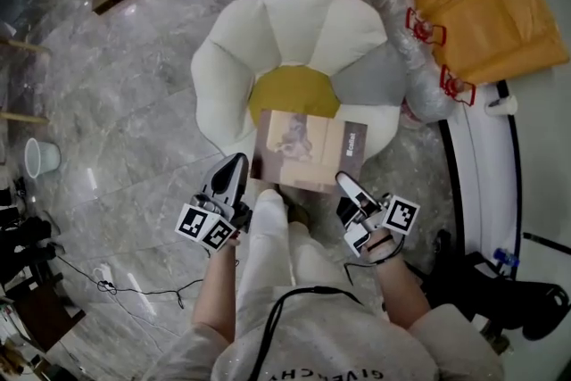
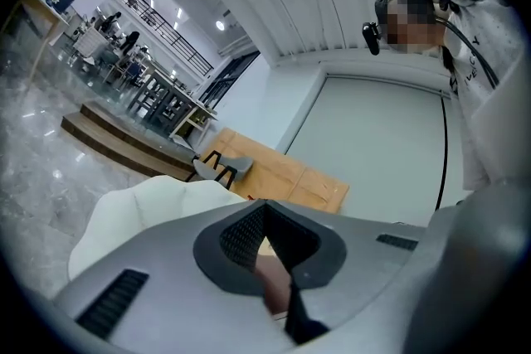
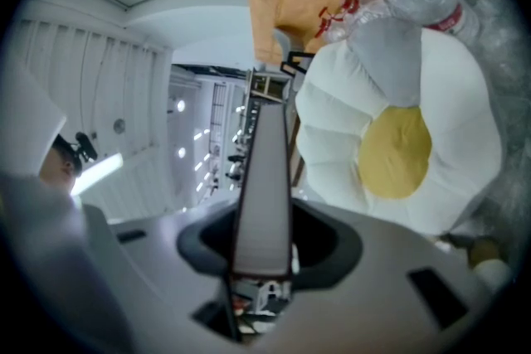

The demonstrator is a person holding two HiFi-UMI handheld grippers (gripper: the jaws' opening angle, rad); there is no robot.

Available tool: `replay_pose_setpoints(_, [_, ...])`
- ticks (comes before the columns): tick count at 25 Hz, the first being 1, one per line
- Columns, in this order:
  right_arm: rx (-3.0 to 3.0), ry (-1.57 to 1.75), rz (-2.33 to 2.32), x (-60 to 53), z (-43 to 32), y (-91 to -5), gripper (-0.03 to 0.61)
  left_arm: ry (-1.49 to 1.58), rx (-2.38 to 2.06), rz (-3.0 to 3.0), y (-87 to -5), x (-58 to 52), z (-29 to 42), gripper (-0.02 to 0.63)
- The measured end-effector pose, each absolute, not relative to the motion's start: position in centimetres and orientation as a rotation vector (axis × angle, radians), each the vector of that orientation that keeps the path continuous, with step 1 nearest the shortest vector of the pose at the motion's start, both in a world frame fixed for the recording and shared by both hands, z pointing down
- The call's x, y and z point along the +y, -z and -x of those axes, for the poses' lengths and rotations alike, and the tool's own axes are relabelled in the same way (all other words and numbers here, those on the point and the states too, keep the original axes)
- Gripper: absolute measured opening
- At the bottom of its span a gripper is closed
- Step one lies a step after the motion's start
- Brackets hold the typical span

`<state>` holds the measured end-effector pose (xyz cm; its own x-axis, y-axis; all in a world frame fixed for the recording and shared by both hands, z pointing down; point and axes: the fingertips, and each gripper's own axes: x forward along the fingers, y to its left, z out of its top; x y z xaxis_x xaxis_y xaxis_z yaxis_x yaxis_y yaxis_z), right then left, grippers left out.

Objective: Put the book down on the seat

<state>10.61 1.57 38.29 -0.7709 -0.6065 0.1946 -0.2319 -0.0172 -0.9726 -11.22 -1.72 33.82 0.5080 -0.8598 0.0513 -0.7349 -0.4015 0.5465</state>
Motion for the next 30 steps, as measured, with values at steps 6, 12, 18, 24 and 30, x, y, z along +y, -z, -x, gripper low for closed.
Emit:
replay_pose_setpoints(6, [1.933,1.873,0.957,-1.3,-9.8,-43.0,0.155,0.344,-1.311,-2.19,-37.6,-5.0,12.9,0.022])
replay_pose_setpoints(12, [1.885,1.879,1.014,-4.3,-9.2,-47.8,0.155,0.309,-1.265,-2.151,-42.9,-7.6,12.9,0.021])
replay_pose_setpoints(18, [1.875,1.882,1.041,-6.9,-8.2,-53.0,0.155,0.281,-1.223,-2.158,-48.0,-10.9,12.7,0.023])
replay_pose_setpoints(24, [1.859,1.902,1.064,-9.2,-7.4,-58.9,0.156,0.262,-1.208,-2.165,-54.2,-13.8,12.7,0.023])
replay_pose_setpoints(30, [1.884,1.898,1.066,-11.1,-7.2,-63.1,0.156,0.22,-1.184,-2.166,-59.7,-15.0,12.3,0.023])
